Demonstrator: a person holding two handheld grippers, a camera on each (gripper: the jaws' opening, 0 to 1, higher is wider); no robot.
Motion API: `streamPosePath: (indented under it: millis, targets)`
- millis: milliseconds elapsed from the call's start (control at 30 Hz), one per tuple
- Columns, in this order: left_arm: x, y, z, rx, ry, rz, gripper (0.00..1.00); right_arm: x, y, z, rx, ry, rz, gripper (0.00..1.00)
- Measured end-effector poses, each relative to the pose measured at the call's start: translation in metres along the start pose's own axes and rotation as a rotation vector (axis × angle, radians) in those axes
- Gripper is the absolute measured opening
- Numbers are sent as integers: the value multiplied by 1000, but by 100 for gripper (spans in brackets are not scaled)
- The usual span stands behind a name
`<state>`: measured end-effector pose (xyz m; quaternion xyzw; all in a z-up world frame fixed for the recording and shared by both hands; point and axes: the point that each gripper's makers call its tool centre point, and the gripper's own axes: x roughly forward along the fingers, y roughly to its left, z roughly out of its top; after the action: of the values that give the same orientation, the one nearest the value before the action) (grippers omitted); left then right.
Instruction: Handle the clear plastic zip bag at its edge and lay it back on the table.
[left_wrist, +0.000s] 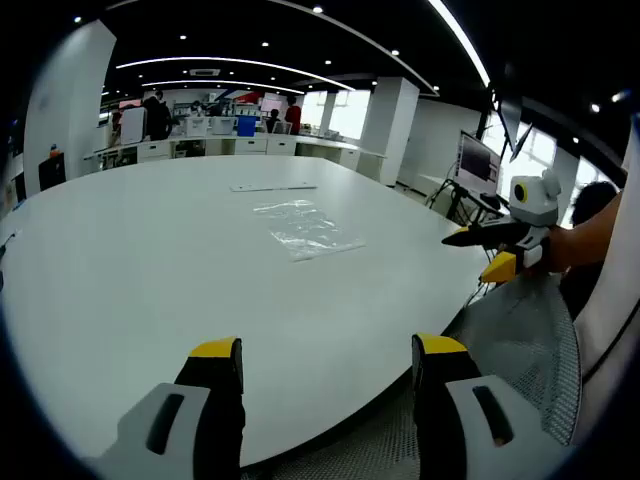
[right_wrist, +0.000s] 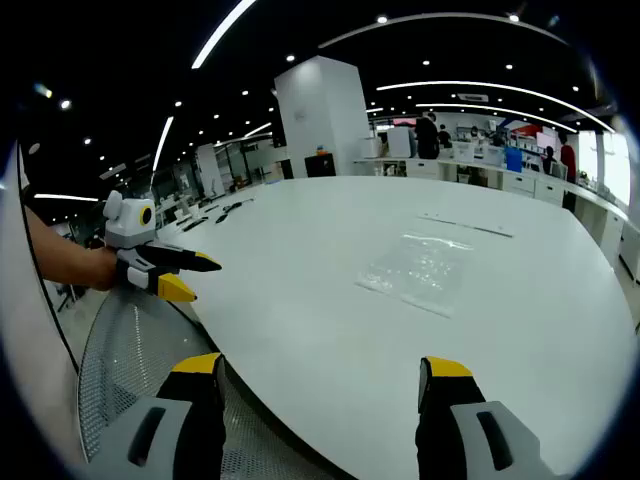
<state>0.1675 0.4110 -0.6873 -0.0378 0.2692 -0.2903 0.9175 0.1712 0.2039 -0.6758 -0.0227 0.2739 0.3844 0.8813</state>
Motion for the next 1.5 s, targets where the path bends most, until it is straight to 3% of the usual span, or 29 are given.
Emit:
streamPosePath:
  millis: [1500]
  targets:
    - [0,1,-5,6,16,3,66,0,-1,-2,-7,2,-1,78]
